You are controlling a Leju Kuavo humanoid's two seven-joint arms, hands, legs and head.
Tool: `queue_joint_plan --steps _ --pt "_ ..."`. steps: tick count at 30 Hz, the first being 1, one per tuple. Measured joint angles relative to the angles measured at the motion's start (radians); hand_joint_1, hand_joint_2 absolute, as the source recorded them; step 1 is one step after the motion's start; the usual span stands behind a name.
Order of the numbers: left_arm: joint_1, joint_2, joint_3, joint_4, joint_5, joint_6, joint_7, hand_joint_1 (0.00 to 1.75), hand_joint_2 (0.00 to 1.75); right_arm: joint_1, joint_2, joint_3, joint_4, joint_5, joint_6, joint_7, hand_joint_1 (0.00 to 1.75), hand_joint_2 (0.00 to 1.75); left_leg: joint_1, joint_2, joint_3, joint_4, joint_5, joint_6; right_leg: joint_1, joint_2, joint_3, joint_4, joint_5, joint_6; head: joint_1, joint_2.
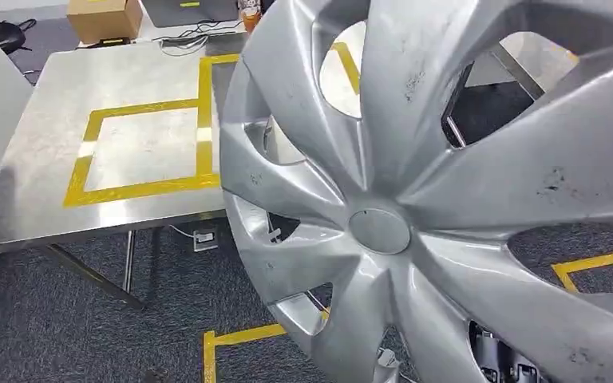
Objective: Take the parts from the cabinet and place them on the table.
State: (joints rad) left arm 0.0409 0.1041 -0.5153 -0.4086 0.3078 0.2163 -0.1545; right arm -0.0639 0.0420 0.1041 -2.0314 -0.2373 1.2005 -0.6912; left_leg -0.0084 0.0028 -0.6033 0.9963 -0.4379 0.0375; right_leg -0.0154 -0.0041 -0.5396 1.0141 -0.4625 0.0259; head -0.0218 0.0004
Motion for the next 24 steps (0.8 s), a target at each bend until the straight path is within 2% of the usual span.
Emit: queue_joint_plan --steps 1,2,3,5,6,7,8,9,11,12,13,14,15,16,17,18,19,21,22,23,24 --pt "0.003 0.001 0.001 -0.002 0.0 0.002 0.0 0.0 1.75 -0.001 -0.002 0.0 -0.001 0.0 -0.002 0.0 1.75 1.75 0.002 -0.005 0.021 -0.009 0.002 0.007 0.0 -0.002 0.005 0.001 -0.001 0.0 0.001 0.0" --pt "0.006 0.0 0.001 -0.005 0.0 0.005 0.0 0.0 1.75 -0.002 -0.005 0.0 -0.003 0.0 -0.005 0.0 1.75 1.75 0.007 -0.005 0.041 -0.02 0.005 0.009 -0.003 -0.001 -0.002 0.02 -0.02 -0.005 0.003 0.0" --pt "0.006 0.0 0.002 -0.008 0.0 0.006 -0.001 0.0 1.75 -0.005 -0.006 0.0 -0.006 0.001 -0.008 0.0 1.75 1.75 0.008 -0.005 0.047 -0.021 0.004 0.013 -0.002 0.001 -0.027 0.069 -0.045 -0.007 0.004 0.0" --pt "0.009 0.0 0.003 -0.011 0.0 0.006 -0.001 0.0 1.75 -0.002 -0.01 0.001 -0.007 0.002 -0.011 0.0 1.75 1.75 0.007 -0.01 0.049 -0.02 -0.002 0.017 -0.002 0.002 -0.114 0.215 -0.099 -0.011 0.005 0.0" --pt "0.012 0.0 0.003 -0.013 0.0 0.006 -0.001 0.0 1.75 0.0 -0.011 0.002 -0.007 0.003 -0.012 0.0 1.75 1.75 0.006 -0.012 0.05 -0.019 -0.005 0.017 -0.002 0.002 -0.156 0.275 -0.116 -0.011 0.005 0.0" --pt "0.014 0.0 0.003 -0.013 0.0 0.006 -0.001 0.0 1.75 0.001 -0.013 0.002 -0.007 0.004 -0.013 0.0 1.75 1.75 0.005 -0.014 0.053 -0.019 -0.008 0.016 -0.003 0.001 -0.179 0.295 -0.113 -0.005 0.005 0.0" --pt "0.017 0.0 0.003 -0.014 0.0 0.006 -0.001 0.0 1.75 0.003 -0.015 0.002 -0.007 0.004 -0.013 0.0 1.75 1.75 0.005 -0.017 0.059 -0.019 -0.014 0.014 -0.003 0.001 -0.175 0.263 -0.089 0.007 0.005 0.0" --pt "0.019 0.0 0.003 -0.014 0.0 0.006 -0.001 0.0 1.75 0.003 -0.016 0.002 -0.007 0.004 -0.013 0.0 1.75 1.75 0.005 -0.02 0.068 -0.019 -0.019 0.012 -0.003 0.001 -0.151 0.195 -0.052 0.018 0.006 0.0" --pt "0.019 -0.002 0.003 -0.017 0.0 0.006 -0.001 0.0 1.75 0.003 -0.017 0.003 -0.008 0.004 -0.013 0.0 1.75 1.75 0.006 -0.024 0.085 -0.017 -0.035 0.004 -0.003 0.001 -0.078 0.01 0.044 0.028 0.006 0.0" --pt "0.018 -0.002 0.003 -0.017 0.0 0.006 -0.001 0.0 1.75 0.004 -0.018 0.003 -0.008 0.004 -0.014 0.0 1.75 1.75 0.0 -0.025 0.091 -0.011 -0.042 -0.002 0.001 0.001 -0.074 -0.015 0.037 0.011 0.005 0.0" --pt "0.019 -0.002 0.004 -0.018 0.0 0.007 0.0 0.0 1.75 0.002 -0.018 0.004 -0.008 0.005 -0.015 0.0 1.75 1.75 0.0 -0.026 0.085 -0.012 -0.047 -0.008 0.004 0.001 -0.072 -0.014 0.011 -0.016 0.007 0.0" --pt "0.022 -0.002 0.004 -0.021 0.0 0.007 0.001 0.0 1.75 0.004 -0.019 0.005 -0.01 0.005 -0.016 0.0 1.75 1.75 0.0 -0.025 0.084 -0.013 -0.053 -0.016 0.006 0.002 -0.064 -0.016 0.035 -0.02 0.003 0.0" --pt "0.024 -0.002 0.004 -0.023 0.0 0.009 0.001 0.0 1.75 0.004 -0.019 0.006 -0.012 0.006 -0.017 0.0 1.75 1.75 0.0 -0.024 0.09 0.001 -0.05 -0.02 0.006 0.004 -0.065 -0.018 0.033 -0.029 0.006 0.0" --pt "0.025 0.001 0.005 -0.024 0.0 0.01 0.001 0.0 1.75 0.005 -0.019 0.008 -0.013 0.006 -0.019 0.0 1.75 1.75 0.001 -0.025 0.094 0.001 -0.058 -0.024 -0.003 0.006 -0.052 -0.017 0.031 -0.033 0.003 0.0" --pt "0.027 0.002 0.006 -0.026 0.0 0.011 0.002 0.0 1.75 0.004 -0.019 0.01 -0.015 0.006 -0.021 0.0 1.75 1.75 0.003 -0.021 0.088 0.017 -0.066 -0.028 -0.004 0.005 -0.04 -0.02 0.028 -0.036 0.006 0.0" --pt "0.027 0.002 0.007 -0.031 0.0 0.014 0.002 0.0 1.75 0.003 -0.019 0.012 -0.017 0.006 -0.022 0.0 1.75 1.75 0.004 -0.017 0.066 0.065 -0.074 -0.034 -0.004 0.004 -0.031 -0.019 0.022 -0.043 0.002 0.0" --pt "0.027 0.002 0.008 -0.032 0.0 0.015 0.002 0.0 1.75 0.003 -0.018 0.015 -0.018 0.006 -0.023 0.0 1.75 1.75 0.009 -0.015 0.018 0.141 -0.092 -0.042 -0.003 0.004 -0.028 -0.019 0.018 -0.048 0.0 0.0" --pt "0.032 0.003 0.008 -0.033 0.0 0.016 0.003 0.0 1.75 0.005 -0.018 0.017 -0.019 0.006 -0.024 0.0 1.75 1.75 0.016 -0.015 -0.085 0.283 -0.151 -0.053 -0.001 0.006 -0.021 -0.019 0.007 -0.049 0.001 0.0" --pt "0.035 0.0 0.008 -0.035 0.0 0.017 0.004 0.0 1.75 0.005 -0.018 0.017 -0.019 0.007 -0.024 0.0 1.75 1.75 0.017 -0.014 -0.117 0.309 -0.158 -0.054 -0.001 0.007 -0.015 -0.019 0.0 -0.048 0.0 0.0" --pt "0.037 0.0 0.008 -0.037 -0.002 0.018 0.006 0.0 1.75 0.005 -0.018 0.017 -0.019 0.007 -0.025 0.0 1.75 1.75 0.018 -0.014 -0.125 0.293 -0.137 -0.052 -0.001 0.009 -0.007 -0.019 -0.006 -0.048 0.0 0.0" --pt "0.037 -0.001 0.009 -0.04 -0.003 0.021 0.01 0.0 1.75 0.005 -0.018 0.018 -0.019 0.007 -0.026 0.0 1.75 1.75 0.018 -0.014 -0.114 0.241 -0.093 -0.049 0.0 0.009 0.004 -0.019 -0.013 -0.046 0.0 0.0"
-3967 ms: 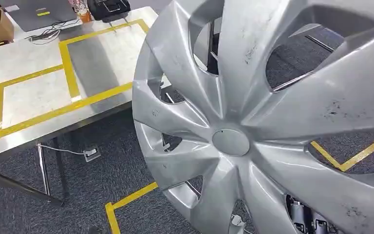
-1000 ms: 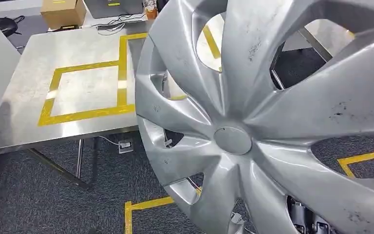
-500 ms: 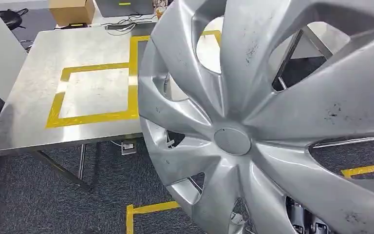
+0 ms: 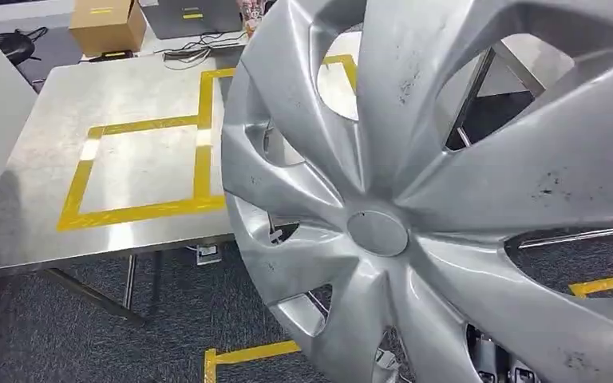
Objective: Take the parts from the cabinet and place them on the table.
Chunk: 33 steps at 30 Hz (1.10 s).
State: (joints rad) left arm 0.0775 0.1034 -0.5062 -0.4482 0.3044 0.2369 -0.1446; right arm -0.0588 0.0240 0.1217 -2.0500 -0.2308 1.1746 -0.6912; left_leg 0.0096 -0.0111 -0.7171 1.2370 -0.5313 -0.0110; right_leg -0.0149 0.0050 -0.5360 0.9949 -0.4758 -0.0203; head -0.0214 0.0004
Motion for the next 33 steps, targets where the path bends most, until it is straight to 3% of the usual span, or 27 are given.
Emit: queue_joint_plan --steps 1,2,3,4,7,8,9,11,13,14,15,17,18,19,20,21,22,23,24,25,28,29,30,32,33 --pt "0.0 0.0 0.001 -0.002 -0.002 0.004 0.002 0.0 1.75 -0.001 0.0 0.0 0.0 -0.001 0.0 0.0 1.75 1.75 -0.001 0.0 0.029 -0.084 0.061 0.007 0.001 0.0 0.013 0.0 -0.008 0.002 0.0 0.0" --pt "0.001 0.001 0.005 -0.005 -0.003 0.006 0.005 0.0 1.75 -0.001 0.0 0.001 -0.001 -0.001 -0.001 0.0 1.75 1.75 -0.005 0.003 0.063 -0.173 0.122 0.021 0.003 -0.001 0.026 -0.001 -0.017 0.003 0.0 0.0" --pt "0.001 0.003 0.008 -0.007 -0.008 0.007 0.01 0.0 1.75 -0.001 0.0 0.001 -0.002 -0.001 -0.002 0.0 1.75 1.75 -0.014 0.01 0.081 -0.228 0.146 0.035 0.003 -0.001 0.027 -0.002 -0.024 0.006 0.001 0.0" --pt "0.001 0.003 0.009 -0.007 -0.012 0.008 0.013 0.0 1.75 -0.001 0.0 0.001 -0.002 -0.001 -0.002 0.0 1.75 1.75 -0.018 0.01 0.082 -0.222 0.095 0.038 0.007 0.002 0.033 -0.004 -0.028 0.013 0.001 0.0" --pt "0.006 0.005 0.012 -0.017 -0.016 0.013 0.02 0.0 1.75 -0.002 0.0 0.002 -0.006 -0.002 -0.003 0.0 1.75 1.75 -0.02 0.005 0.101 -0.24 0.114 0.058 0.01 0.0 0.048 0.008 -0.02 0.033 0.001 0.0" --pt "0.008 0.004 0.014 -0.02 -0.016 0.013 0.022 0.0 1.75 -0.002 -0.001 0.001 -0.007 -0.002 -0.003 0.0 1.75 1.75 -0.011 0.005 0.127 -0.251 0.115 0.06 0.007 0.0 0.04 0.022 -0.034 0.034 0.0 0.0" --pt "0.007 0.004 0.015 -0.025 -0.018 0.013 0.023 0.0 1.75 -0.004 -0.002 0.002 -0.009 -0.003 -0.003 0.0 1.75 1.75 -0.012 0.005 0.135 -0.251 0.113 0.063 0.008 0.0 0.028 0.057 -0.049 0.03 0.003 0.0" --pt "0.004 0.002 0.016 -0.028 -0.022 0.013 0.023 0.0 1.75 -0.007 -0.002 0.002 -0.01 -0.003 -0.003 0.0 1.75 1.75 -0.014 0.004 0.138 -0.251 0.108 0.068 0.006 0.0 -0.057 0.194 -0.096 0.022 0.003 0.0" --pt "0.008 0.0 0.016 -0.031 -0.024 0.013 0.026 0.0 1.75 -0.005 -0.003 0.003 -0.01 -0.002 -0.003 0.0 1.75 1.75 -0.016 0.003 0.141 -0.25 0.1 0.07 0.006 0.0 -0.142 0.301 -0.133 0.028 0.004 0.0" --pt "0.01 -0.001 0.017 -0.031 -0.027 0.013 0.026 0.0 1.75 -0.004 -0.005 0.003 -0.01 -0.002 -0.003 0.0 1.75 1.75 -0.016 0.0 0.147 -0.25 0.094 0.069 0.006 0.0 -0.158 0.296 -0.121 0.036 0.003 0.0" --pt "0.011 -0.002 0.018 -0.032 -0.028 0.013 0.026 0.0 1.75 -0.004 -0.005 0.003 -0.01 -0.002 -0.003 0.0 1.75 1.75 -0.016 -0.003 0.154 -0.25 0.088 0.067 0.005 0.0 -0.148 0.245 -0.085 0.05 0.004 0.0" --pt "0.011 -0.003 0.019 -0.034 -0.032 0.012 0.028 0.0 1.75 -0.004 -0.006 0.003 -0.01 -0.002 -0.004 0.0 1.75 1.75 -0.016 -0.006 0.176 -0.25 0.074 0.06 0.004 -0.001 -0.088 0.072 0.019 0.074 0.004 0.0" --pt "0.011 -0.003 0.02 -0.034 -0.032 0.011 0.028 0.0 1.75 -0.004 -0.006 0.004 -0.01 -0.002 -0.004 0.0 1.75 1.75 -0.016 -0.007 0.175 -0.25 0.068 0.056 0.005 -0.001 -0.069 0.007 0.056 0.071 0.005 0.0" --pt "0.011 -0.003 0.023 -0.034 -0.032 0.011 0.029 0.0 1.75 -0.004 -0.006 0.004 -0.01 -0.002 -0.004 0.0 1.75 1.75 -0.021 -0.01 0.185 -0.244 0.061 0.05 0.009 -0.004 -0.069 0.005 0.02 0.042 0.004 0.0" --pt "0.011 -0.004 0.025 -0.036 -0.033 0.009 0.03 0.0 1.75 -0.004 -0.006 0.005 -0.011 -0.002 -0.004 0.0 1.75 1.75 -0.021 -0.008 0.181 -0.245 0.056 0.043 0.013 -0.005 -0.062 0.006 0.02 0.026 0.003 0.0" --pt "0.012 -0.004 0.025 -0.037 -0.034 0.008 0.031 0.0 1.75 -0.004 -0.006 0.005 -0.013 -0.002 -0.004 0.0 1.75 1.75 -0.021 -0.007 0.185 -0.233 0.058 0.037 0.011 -0.003 -0.061 0.001 0.039 0.018 0.004 0.0" --pt "0.013 -0.005 0.026 -0.037 -0.034 0.008 0.031 0.0 1.75 -0.004 -0.006 0.004 -0.013 -0.002 -0.004 0.0 1.75 1.75 -0.022 -0.008 0.188 -0.23 0.056 0.035 0.011 -0.003 -0.059 0.001 0.035 0.011 0.004 0.0" --pt "0.012 -0.003 0.028 -0.037 -0.034 0.008 0.031 0.0 1.75 -0.003 -0.006 0.005 -0.013 -0.003 -0.004 0.0 1.75 1.75 -0.019 -0.007 0.184 -0.219 0.046 0.032 0.001 -0.002 -0.039 -0.002 0.036 0.008 0.003 0.0" --pt "0.013 -0.004 0.029 -0.04 -0.034 0.008 0.032 0.0 1.75 -0.006 -0.005 0.005 -0.014 -0.003 -0.004 0.0 1.75 1.75 -0.018 -0.005 0.173 -0.195 0.035 0.025 0.002 -0.003 -0.032 -0.002 0.033 0.004 0.005 0.0" --pt "0.011 -0.004 0.031 -0.041 -0.035 0.008 0.031 0.0 1.75 -0.007 -0.005 0.006 -0.014 -0.003 -0.004 0.0 1.75 1.75 -0.014 -0.003 0.146 -0.142 0.015 0.016 0.002 -0.004 -0.027 -0.002 0.029 -0.001 -0.003 0.0" --pt "0.015 -0.005 0.036 -0.041 -0.042 0.008 0.032 0.0 1.75 -0.005 -0.004 0.006 -0.014 -0.002 -0.004 0.0 1.75 1.75 0.001 -0.001 0.006 0.065 -0.061 -0.003 0.002 -0.002 -0.019 -0.002 0.015 -0.003 -0.002 0.0" --pt "0.015 -0.005 0.037 -0.041 -0.044 0.008 0.032 0.0 1.75 -0.003 -0.004 0.006 -0.014 -0.001 -0.004 0.0 1.75 1.75 0.004 0.0 -0.013 0.072 -0.052 -0.005 0.002 -0.001 -0.014 -0.002 0.01 -0.002 -0.002 0.0" --pt "0.015 -0.005 0.039 -0.041 -0.045 0.008 0.032 0.0 1.75 -0.001 -0.004 0.006 -0.014 -0.001 -0.004 0.0 1.75 1.75 0.007 0.003 -0.011 0.039 -0.018 -0.004 0.001 0.0 -0.006 -0.002 0.005 0.0 -0.002 0.0" --pt "0.015 -0.005 0.04 -0.041 -0.048 0.008 0.032 0.0 1.75 -0.002 -0.003 0.006 -0.014 -0.001 -0.004 0.0 1.75 1.75 0.008 0.006 0.052 -0.124 0.092 0.0 0.0 0.001 0.018 -0.002 -0.01 0.007 -0.002 0.0" --pt "0.015 -0.004 0.041 -0.041 -0.05 0.008 0.032 0.0 1.75 -0.002 -0.003 0.006 -0.014 -0.001 -0.004 0.0 1.75 1.75 0.007 0.009 0.086 -0.205 0.14 0.007 0.0 0.0 0.025 -0.004 -0.018 0.012 -0.002 0.0"
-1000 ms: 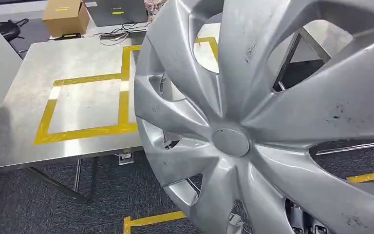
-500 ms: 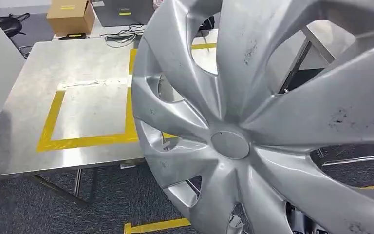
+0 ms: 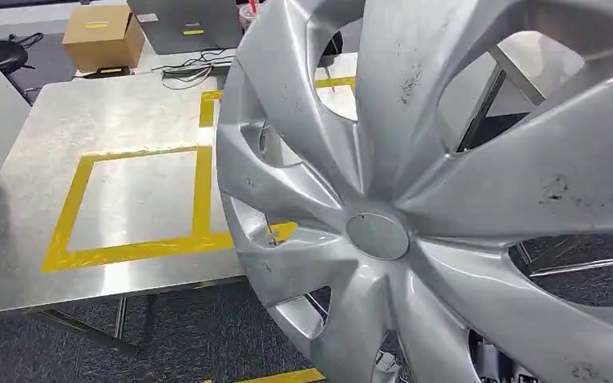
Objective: Take the parts from the cabinet and place them on the table.
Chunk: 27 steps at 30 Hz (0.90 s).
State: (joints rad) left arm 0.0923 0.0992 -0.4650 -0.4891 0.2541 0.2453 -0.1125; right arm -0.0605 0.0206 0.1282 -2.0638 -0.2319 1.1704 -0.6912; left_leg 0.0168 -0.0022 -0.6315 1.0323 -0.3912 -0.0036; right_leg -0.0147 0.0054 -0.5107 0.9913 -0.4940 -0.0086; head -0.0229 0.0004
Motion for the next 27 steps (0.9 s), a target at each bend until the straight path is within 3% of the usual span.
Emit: queue_joint_plan --steps 1,2,3,4,5,6,7,9,10,11,12,13,14,15,16,17,19,20,21,22,25,26,27 --pt "-0.001 0.0 0.0 0.0 0.0 0.0 0.0 0.0 1.75 0.0 0.0 0.0 0.0 0.0 0.0 0.0 1.75 1.75 -0.009 0.002 0.006 -0.014 -0.047 0.004 0.006 0.001 0.007 0.002 -0.006 0.007 0.001 0.0" --pt "-0.002 0.0 0.0 -0.001 -0.002 0.0 0.0 0.0 1.75 0.0 0.0 0.0 0.0 0.0 0.0 0.0 1.75 1.75 -0.01 0.001 0.007 -0.01 -0.07 0.013 0.005 0.001 0.006 -0.002 -0.01 0.014 -0.001 0.0" --pt "-0.001 -0.001 0.0 -0.002 -0.001 0.0 0.001 0.0 1.75 0.0 0.0 0.0 -0.002 0.0 0.0 0.0 1.75 1.75 -0.013 0.001 0.012 -0.016 -0.059 0.022 0.006 0.001 0.007 -0.006 -0.012 0.02 -0.001 0.0" --pt "0.001 -0.001 0.001 -0.002 -0.002 0.0 0.001 0.0 1.75 0.001 0.0 0.0 -0.003 0.001 0.0 0.0 1.75 1.75 -0.014 -0.002 0.013 -0.023 -0.047 0.035 0.006 0.001 0.013 0.014 0.0 0.035 0.0 0.0" --pt "0.001 -0.001 0.001 -0.002 -0.002 0.0 0.001 0.0 1.75 0.001 0.0 0.0 -0.004 0.0 0.0 0.0 1.75 1.75 -0.013 -0.005 0.033 -0.024 -0.045 0.043 0.005 0.0 0.02 0.019 -0.004 0.042 0.0 0.0" --pt "0.001 -0.001 0.001 -0.002 -0.002 0.0 0.001 0.0 1.75 0.0 0.0 0.0 -0.006 0.0 0.0 0.0 1.75 1.75 -0.011 -0.004 0.047 -0.031 -0.044 0.05 0.0 -0.001 0.007 0.04 -0.019 0.041 0.001 0.0" --pt "-0.002 -0.002 0.001 -0.004 -0.002 0.0 0.001 0.0 1.75 -0.002 0.0 0.0 -0.009 0.0 0.0 0.0 1.75 1.75 -0.013 -0.003 0.052 -0.031 -0.045 0.054 0.0 0.0 -0.017 0.088 -0.041 0.038 0.003 0.0" --pt "-0.004 -0.002 0.001 -0.004 -0.002 0.0 0.001 0.0 1.75 0.001 0.0 0.0 -0.008 0.0 0.0 0.0 1.75 1.75 -0.018 -0.005 0.053 -0.03 -0.05 0.06 0.0 0.0 -0.105 0.229 -0.094 0.028 0.004 0.0" --pt "-0.003 -0.002 0.001 -0.004 -0.002 0.0 0.001 0.0 1.75 0.002 -0.001 0.0 -0.008 0.0 0.0 0.0 1.75 1.75 -0.022 -0.005 0.054 -0.03 -0.054 0.063 0.0 0.0 -0.152 0.292 -0.114 0.029 0.005 0.0" --pt "-0.001 -0.003 0.001 -0.004 -0.003 0.0 0.002 0.0 1.75 0.002 -0.002 0.0 -0.008 0.001 0.0 0.0 1.75 1.75 -0.026 -0.006 0.057 -0.029 -0.056 0.064 0.0 -0.001 -0.181 0.316 -0.113 0.031 0.004 0.0" --pt "-0.001 -0.003 0.001 -0.004 -0.003 0.0 0.002 0.0 1.75 0.002 -0.002 0.0 -0.008 0.0 0.0 0.0 1.75 1.75 -0.03 -0.008 0.061 -0.029 -0.06 0.065 0.001 -0.001 -0.184 0.291 -0.093 0.034 0.004 0.0" --pt "-0.001 -0.003 0.001 -0.004 -0.003 0.0 0.002 0.0 1.75 0.002 -0.002 0.0 -0.008 0.0 0.0 0.0 1.75 1.75 -0.033 -0.012 0.068 -0.029 -0.065 0.064 0.003 -0.001 -0.166 0.224 -0.052 0.042 0.004 0.0" --pt "-0.001 -0.003 0.001 -0.005 -0.003 0.0 0.002 0.0 1.75 0.002 -0.002 0.0 -0.008 0.0 0.0 0.0 1.75 1.75 -0.036 -0.013 0.077 -0.029 -0.071 0.064 0.007 -0.001 -0.136 0.138 -0.004 0.042 0.004 0.0" --pt "-0.001 -0.003 0.001 -0.006 -0.003 0.0 0.002 0.0 1.75 0.002 -0.002 0.0 -0.008 0.0 0.0 0.0 1.75 1.75 -0.037 -0.014 0.083 -0.03 -0.076 0.063 0.014 -0.001 -0.107 0.052 0.045 0.036 0.005 0.0" --pt "-0.003 -0.009 0.001 -0.006 -0.005 -0.001 0.002 0.0 1.75 0.002 -0.003 0.0 -0.008 0.001 0.0 0.0 1.75 1.75 -0.039 -0.016 0.088 -0.027 -0.08 0.061 0.021 0.002 -0.101 0.017 0.057 0.016 0.002 0.0" --pt "-0.003 -0.008 0.003 -0.007 -0.005 -0.001 0.002 0.0 1.75 -0.002 -0.003 0.0 -0.008 0.002 -0.002 0.0 1.75 1.75 -0.039 -0.017 0.083 -0.028 -0.084 0.055 0.026 0.0 -0.102 0.016 0.023 -0.001 0.004 0.0" --pt "0.001 -0.008 0.009 -0.008 -0.013 -0.003 0.003 0.0 1.75 -0.001 -0.004 0.0 -0.01 0.007 -0.006 0.0 1.75 1.75 -0.039 -0.017 0.088 -0.014 -0.082 0.046 0.026 0.0 -0.094 0.003 0.055 -0.011 0.003 0.0" --pt "0.002 -0.008 0.013 -0.008 -0.014 -0.002 0.002 0.0 1.75 -0.001 -0.004 0.0 -0.01 0.011 -0.011 0.0 1.75 1.75 -0.041 -0.017 0.093 -0.012 -0.084 0.043 0.016 0.001 -0.076 0.001 0.055 -0.013 0.003 0.0" --pt "0.003 -0.007 0.018 -0.01 -0.015 -0.002 0.002 0.0 1.75 -0.004 -0.004 0.0 -0.01 0.015 -0.018 0.0 1.75 1.75 -0.04 -0.016 0.084 -0.002 -0.097 0.039 0.01 -0.002 -0.063 -0.006 0.056 -0.014 0.005 0.0" --pt "0.004 -0.008 0.022 -0.012 -0.015 0.001 0.0 0.0 1.75 -0.009 -0.006 -0.001 -0.009 0.021 -0.03 0.0 1.75 1.75 -0.037 -0.015 0.074 0.031 -0.117 0.028 0.009 -0.002 -0.057 -0.006 0.055 -0.016 -0.001 0.0" --pt "0.012 -0.007 0.048 -0.016 -0.014 0.006 -0.002 0.0 1.75 -0.012 -0.017 -0.011 0.002 0.029 -0.082 0.004 1.75 1.75 -0.012 -0.013 -0.045 0.236 -0.213 0.002 0.007 -0.002 -0.057 -0.006 0.051 -0.019 -0.002 0.0" --pt "0.02 -0.008 0.055 -0.018 -0.013 0.006 -0.005 0.0 1.75 -0.012 -0.025 -0.016 0.014 0.024 -0.104 0.021 1.75 1.75 -0.005 -0.01 -0.071 0.272 -0.218 -0.003 0.006 -0.001 -0.057 -0.006 0.049 -0.017 -0.002 0.0" --pt "0.028 -0.01 0.064 -0.019 -0.011 0.006 -0.008 0.0 1.75 -0.014 -0.034 -0.024 0.03 0.016 -0.126 0.041 1.75 1.75 0.002 -0.008 -0.076 0.26 -0.198 -0.01 0.003 0.001 -0.054 -0.006 0.047 -0.015 -0.002 0.0"
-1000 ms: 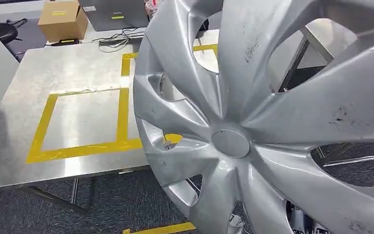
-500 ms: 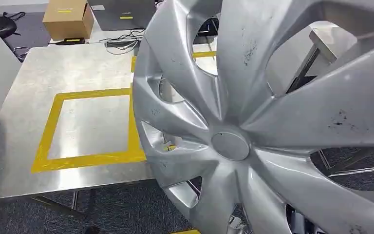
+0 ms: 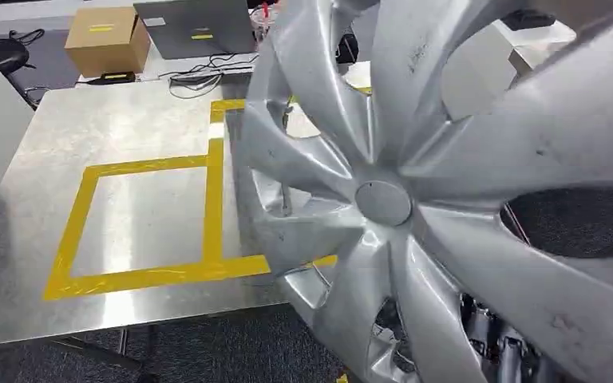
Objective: Take the parts from the cabinet and place them on the table.
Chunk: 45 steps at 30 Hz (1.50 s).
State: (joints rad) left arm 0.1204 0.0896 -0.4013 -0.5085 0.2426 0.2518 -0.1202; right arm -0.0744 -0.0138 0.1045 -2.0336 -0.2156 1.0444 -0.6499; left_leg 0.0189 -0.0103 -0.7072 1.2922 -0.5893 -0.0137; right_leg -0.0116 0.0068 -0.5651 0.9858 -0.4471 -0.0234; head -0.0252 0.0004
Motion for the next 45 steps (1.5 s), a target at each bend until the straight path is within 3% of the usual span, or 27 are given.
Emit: queue_joint_plan --steps 3,4,5,8,10,13,14,15,16,18,19,20,23,24,25,26,28,29,30,32,34,35,38,40,41,43,45 --pt "0.013 -0.005 0.031 -0.001 0.007 0.001 -0.016 0.0 1.75 -0.007 -0.026 -0.029 0.039 -0.047 -0.047 0.084 1.75 1.75 0.014 0.008 0.091 -0.224 0.139 -0.011 -0.01 0.001 0.013 0.001 -0.01 0.016 0.0 0.0" --pt "0.015 -0.01 0.04 -0.001 0.009 0.001 -0.019 0.0 1.75 -0.013 -0.034 -0.039 0.05 -0.068 -0.065 0.118 1.75 1.75 0.017 0.009 0.109 -0.277 0.154 -0.014 -0.009 0.001 0.015 0.002 -0.013 0.023 0.0 0.0" --pt "0.017 -0.011 0.052 -0.001 0.011 0.002 -0.022 0.0 1.75 -0.019 -0.045 -0.051 0.063 -0.089 -0.09 0.157 1.75 1.75 0.007 0.008 0.109 -0.282 0.117 -0.002 -0.007 0.001 0.012 0.005 -0.013 0.031 0.0 0.0" --pt "0.036 -0.021 0.079 -0.007 0.008 0.002 -0.02 0.0 1.75 -0.027 -0.078 -0.088 0.094 -0.135 -0.143 0.229 1.75 1.75 0.0 0.005 0.115 -0.279 0.146 0.022 -0.008 0.0 0.013 -0.002 -0.014 0.055 0.002 0.0" --pt "0.046 -0.028 0.098 -0.021 -0.005 0.001 -0.011 0.0 1.75 -0.031 -0.107 -0.12 0.11 -0.156 -0.177 0.261 1.75 1.75 0.005 0.003 0.121 -0.292 0.154 0.036 -0.013 -0.002 -0.008 0.034 -0.036 0.058 0.003 0.0" --pt "0.054 -0.035 0.12 -0.034 -0.025 -0.004 0.001 0.0 1.75 -0.036 -0.143 -0.167 0.133 -0.164 -0.206 0.289 1.75 1.75 -0.006 0.002 0.121 -0.292 0.15 0.052 -0.012 -0.002 -0.135 0.276 -0.123 0.044 0.004 0.0" --pt "0.059 -0.037 0.128 -0.039 -0.028 -0.008 0.005 0.0 1.75 -0.036 -0.153 -0.178 0.141 -0.164 -0.214 0.296 1.75 1.75 -0.009 0.002 0.122 -0.291 0.148 0.054 -0.012 -0.002 -0.166 0.328 -0.132 0.047 0.004 0.0" --pt "0.064 -0.039 0.134 -0.044 -0.034 -0.01 0.009 0.0 1.75 -0.036 -0.168 -0.188 0.15 -0.163 -0.22 0.304 1.75 1.75 -0.012 0.002 0.124 -0.291 0.147 0.056 -0.012 -0.002 -0.175 0.329 -0.121 0.052 0.004 0.0" --pt "0.068 -0.042 0.138 -0.05 -0.036 -0.01 0.012 0.0 1.75 -0.038 -0.181 -0.196 0.156 -0.161 -0.224 0.307 1.75 1.75 -0.014 0.0 0.126 -0.291 0.145 0.057 -0.012 -0.002 -0.159 0.285 -0.095 0.059 0.004 0.0" --pt "0.079 -0.045 0.147 -0.07 -0.044 -0.013 0.024 0.0 1.75 -0.045 -0.213 -0.211 0.166 -0.139 -0.238 0.318 1.75 1.75 -0.016 -0.003 0.133 -0.29 0.141 0.054 -0.012 -0.002 -0.079 0.103 -0.018 0.071 0.005 0.0" --pt "0.085 -0.047 0.153 -0.08 -0.045 -0.013 0.03 0.0 1.75 -0.052 -0.227 -0.213 0.171 -0.127 -0.244 0.321 1.75 1.75 -0.017 -0.004 0.133 -0.29 0.138 0.051 -0.011 -0.003 -0.045 0.028 0.004 0.067 0.005 0.0" --pt "0.09 -0.048 0.157 -0.09 -0.047 -0.016 0.039 0.0 1.75 -0.056 -0.243 -0.215 0.175 -0.103 -0.254 0.325 1.75 1.75 -0.027 -0.005 0.13 -0.283 0.132 0.044 -0.006 -0.001 -0.037 0.015 0.012 0.055 0.003 0.0" --pt "0.11 -0.049 0.173 -0.119 -0.06 -0.023 0.053 0.0 1.75 -0.064 -0.295 -0.212 0.196 -0.003 -0.289 0.34 1.75 1.75 -0.022 -0.005 0.131 -0.287 0.131 0.034 0.0 -0.001 -0.038 0.016 0.011 0.043 0.003 0.0" --pt "0.115 -0.049 0.18 -0.131 -0.064 -0.028 0.057 0.0 1.75 -0.067 -0.323 -0.208 0.205 0.041 -0.305 0.342 1.75 1.75 -0.021 -0.005 0.129 -0.282 0.125 0.027 -0.013 -0.002 -0.032 0.008 0.016 0.036 0.004 0.0" --pt "0.119 -0.05 0.184 -0.138 -0.067 -0.031 0.058 0.0 1.75 -0.071 -0.346 -0.203 0.214 0.078 -0.32 0.343 1.75 1.75 -0.019 -0.003 0.119 -0.261 0.111 0.021 -0.012 -0.003 -0.029 0.008 0.014 0.033 0.003 0.0" --pt "0.121 -0.05 0.189 -0.145 -0.074 -0.032 0.059 0.0 1.75 -0.077 -0.374 -0.197 0.226 0.125 -0.339 0.344 1.75 1.75 -0.016 -0.001 0.095 -0.205 0.076 0.016 -0.012 -0.004 -0.027 0.008 0.012 0.026 -0.001 0.0" --pt "0.125 -0.05 0.202 -0.151 -0.08 -0.039 0.063 0.0 1.75 -0.086 -0.432 -0.176 0.246 0.21 -0.375 0.353 1.75 1.75 -0.012 -0.001 0.016 -0.048 0.008 0.008 -0.011 -0.005 -0.026 0.009 0.011 0.024 0.0 0.0" --pt "0.129 -0.051 0.206 -0.154 -0.087 -0.043 0.065 0.0 1.75 -0.089 -0.457 -0.169 0.257 0.246 -0.387 0.359 1.75 1.75 -0.009 0.0 -0.019 0.015 -0.008 0.005 -0.01 -0.005 -0.026 0.009 0.011 0.024 0.0 0.0" --pt "0.131 -0.052 0.21 -0.156 -0.096 -0.047 0.068 0.0 1.75 -0.093 -0.484 -0.156 0.267 0.286 -0.401 0.366 1.75 1.75 -0.008 0.001 -0.033 0.031 0.0 0.005 -0.01 -0.005 -0.026 0.009 0.01 0.024 0.0 0.0" --pt "0.131 -0.053 0.217 -0.158 -0.101 -0.05 0.07 0.0 1.75 -0.1 -0.54 -0.131 0.282 0.323 -0.411 0.373 1.75 1.75 -0.009 0.003 0.01 -0.075 0.073 0.011 -0.009 -0.005 -0.024 0.009 0.01 0.024 0.0 0.0" --pt "0.13 -0.053 0.227 -0.163 -0.106 -0.051 0.071 0.0 1.75 -0.112 -0.57 -0.119 0.291 0.33 -0.414 0.373 1.75 1.75 -0.012 0.003 0.094 -0.248 0.15 0.029 -0.007 -0.003 -0.022 0.009 0.009 0.025 0.0 0.0" --pt "0.129 -0.051 0.23 -0.164 -0.107 -0.051 0.071 0.0 1.75 -0.118 -0.579 -0.113 0.295 0.333 -0.415 0.373 1.75 1.75 -0.018 0.005 0.11 -0.279 0.138 0.035 0.001 -0.001 -0.024 0.01 0.007 0.03 0.0 0.0" --pt "0.13 -0.052 0.235 -0.165 -0.109 -0.051 0.073 0.0 1.75 -0.127 -0.604 -0.096 0.304 0.337 -0.417 0.375 1.75 1.75 -0.025 0.006 0.109 -0.281 0.14 0.043 -0.005 -0.001 -0.022 0.006 0.008 0.045 0.001 0.0" --pt "0.131 -0.054 0.236 -0.169 -0.11 -0.052 0.073 0.0 1.75 -0.127 -0.622 -0.085 0.307 0.338 -0.418 0.376 1.75 1.75 -0.014 0.006 0.131 -0.309 0.156 0.054 -0.008 -0.005 -0.028 0.015 0.002 0.053 0.002 0.0" --pt "0.13 -0.056 0.236 -0.171 -0.113 -0.053 0.073 0.0 1.75 -0.13 -0.628 -0.083 0.309 0.343 -0.419 0.378 1.75 1.75 -0.016 0.005 0.135 -0.316 0.159 0.059 -0.005 -0.005 -0.042 0.045 -0.017 0.052 0.003 0.0" --pt "0.128 -0.057 0.238 -0.171 -0.116 -0.061 0.073 0.0 1.75 -0.139 -0.638 -0.073 0.313 0.378 -0.427 0.392 1.75 1.75 -0.017 0.005 0.133 -0.315 0.16 0.061 -0.007 -0.005 -0.117 0.2 -0.082 0.044 0.004 0.0" --pt "0.122 -0.057 0.239 -0.164 -0.128 -0.082 0.064 0.0 1.75 -0.147 -0.672 -0.04 0.317 0.463 -0.447 0.431 1.75 1.75 -0.017 0.004 0.133 -0.314 0.159 0.061 -0.012 -0.005 -0.171 0.308 -0.106 0.053 0.005 0.0"
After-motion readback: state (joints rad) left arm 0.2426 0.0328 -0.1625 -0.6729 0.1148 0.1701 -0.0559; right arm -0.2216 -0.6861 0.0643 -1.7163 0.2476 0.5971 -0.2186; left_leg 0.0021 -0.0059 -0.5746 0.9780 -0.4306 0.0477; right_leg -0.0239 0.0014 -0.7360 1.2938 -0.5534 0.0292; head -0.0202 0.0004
